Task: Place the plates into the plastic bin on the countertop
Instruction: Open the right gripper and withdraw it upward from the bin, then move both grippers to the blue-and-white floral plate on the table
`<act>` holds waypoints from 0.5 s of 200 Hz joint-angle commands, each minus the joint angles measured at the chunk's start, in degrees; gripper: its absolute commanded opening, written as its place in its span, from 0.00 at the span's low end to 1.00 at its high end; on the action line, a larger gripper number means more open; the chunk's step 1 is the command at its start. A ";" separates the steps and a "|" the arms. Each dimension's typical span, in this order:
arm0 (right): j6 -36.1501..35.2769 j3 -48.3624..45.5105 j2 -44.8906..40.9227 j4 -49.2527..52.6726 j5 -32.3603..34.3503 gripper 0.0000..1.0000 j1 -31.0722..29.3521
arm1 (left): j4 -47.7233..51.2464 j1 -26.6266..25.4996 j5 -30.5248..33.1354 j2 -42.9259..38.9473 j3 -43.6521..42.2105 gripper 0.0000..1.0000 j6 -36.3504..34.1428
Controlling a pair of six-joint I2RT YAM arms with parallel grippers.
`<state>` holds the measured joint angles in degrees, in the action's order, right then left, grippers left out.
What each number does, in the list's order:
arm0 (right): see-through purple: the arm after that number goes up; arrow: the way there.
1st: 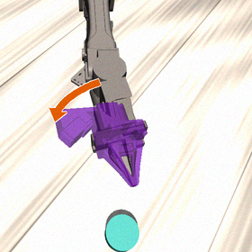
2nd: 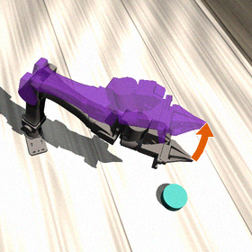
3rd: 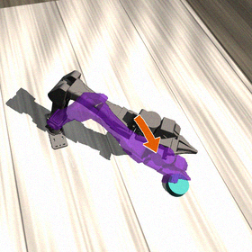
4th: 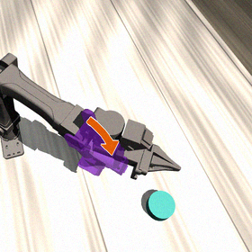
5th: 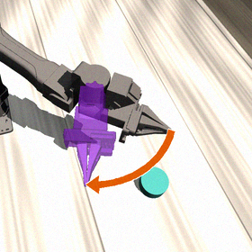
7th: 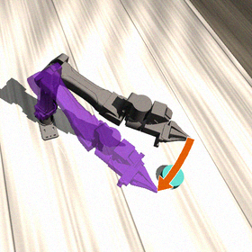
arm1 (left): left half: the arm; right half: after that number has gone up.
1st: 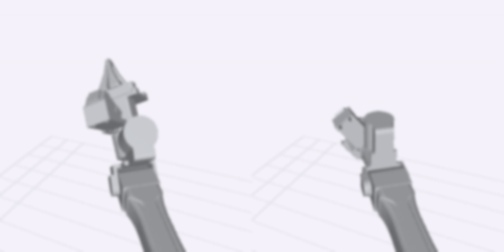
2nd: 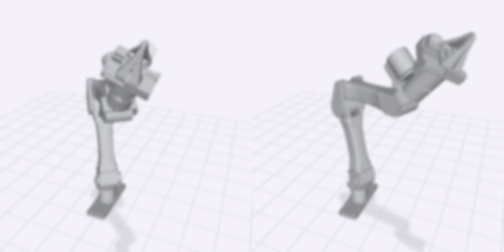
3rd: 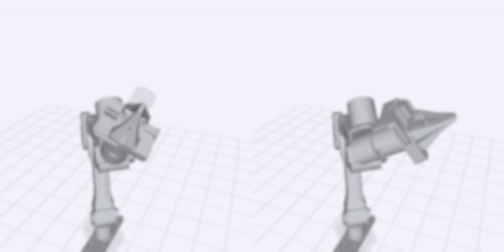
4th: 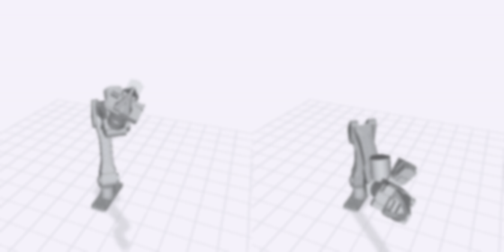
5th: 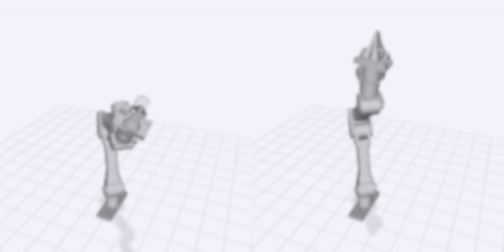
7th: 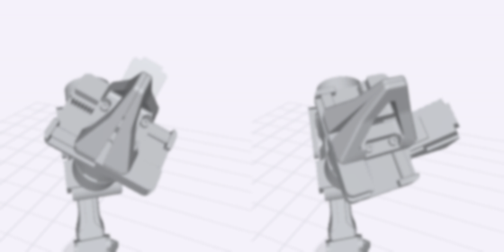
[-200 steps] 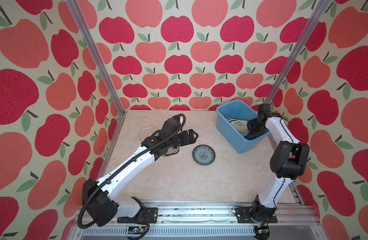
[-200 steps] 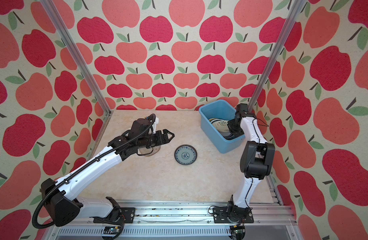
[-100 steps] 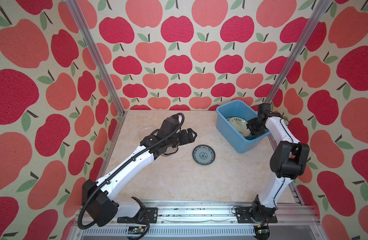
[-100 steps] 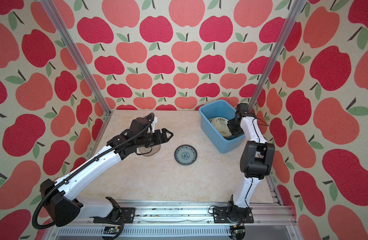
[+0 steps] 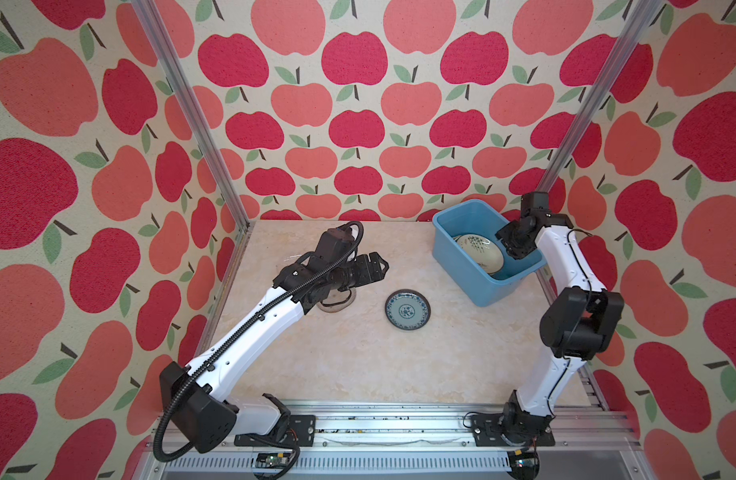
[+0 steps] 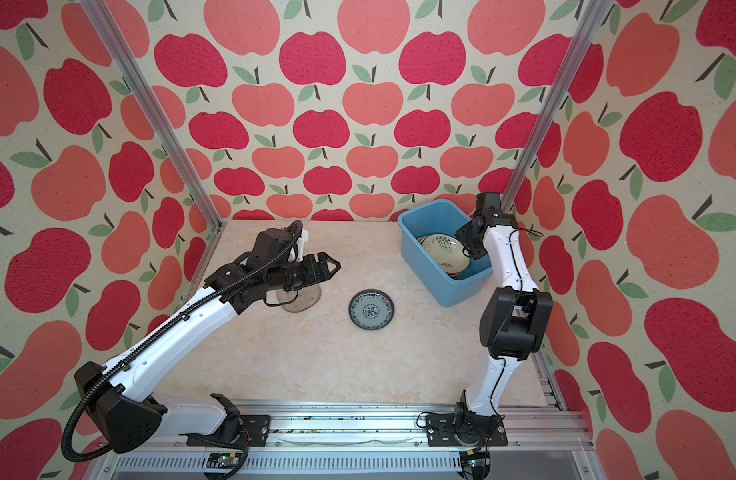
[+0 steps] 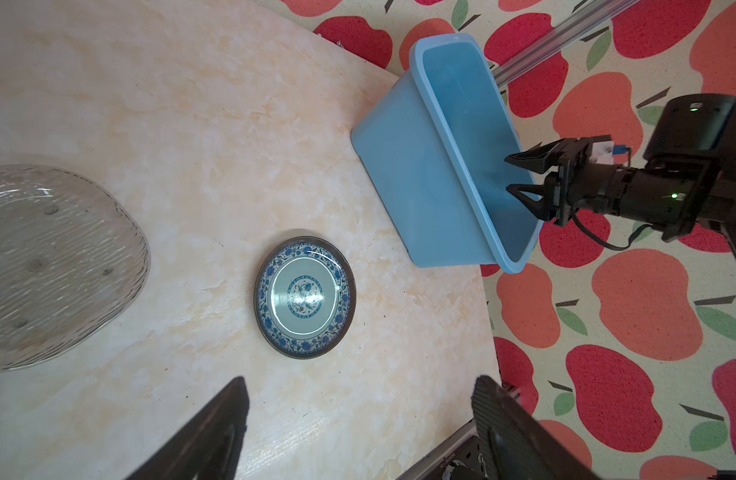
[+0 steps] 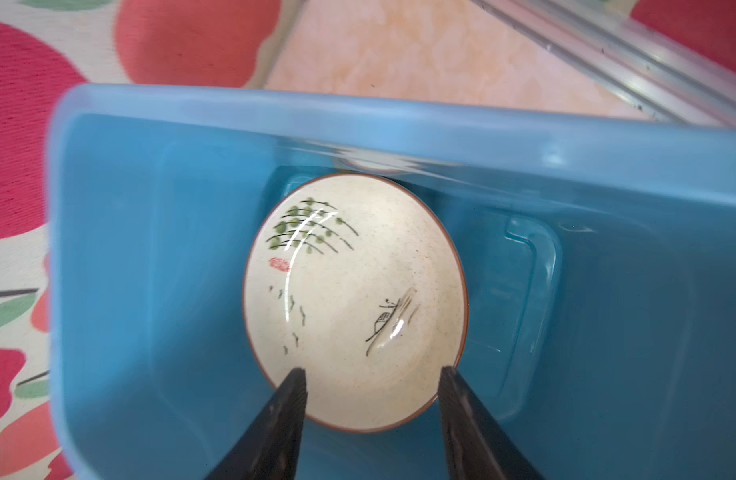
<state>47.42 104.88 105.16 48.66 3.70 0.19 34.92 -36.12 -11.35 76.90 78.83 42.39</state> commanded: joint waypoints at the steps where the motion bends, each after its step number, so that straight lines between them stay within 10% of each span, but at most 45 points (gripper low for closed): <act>1: -11.59 2.16 -10.74 0.54 0.15 0.59 -4.10 | 12.09 0.02 0.92 1.02 3.27 0.86 1.80; 57: -14.77 -22.02 -31.06 -4.56 -16.43 0.63 -16.94 | 20.51 -2.23 -2.39 5.77 3.60 0.85 5.41; 100: -7.95 -40.65 -35.70 -5.17 -14.49 0.62 -28.56 | 10.52 -2.13 -5.35 8.60 -4.25 0.85 9.02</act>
<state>34.94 72.90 69.17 42.89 -9.98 -24.58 50.02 -38.52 -14.46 83.77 78.50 48.75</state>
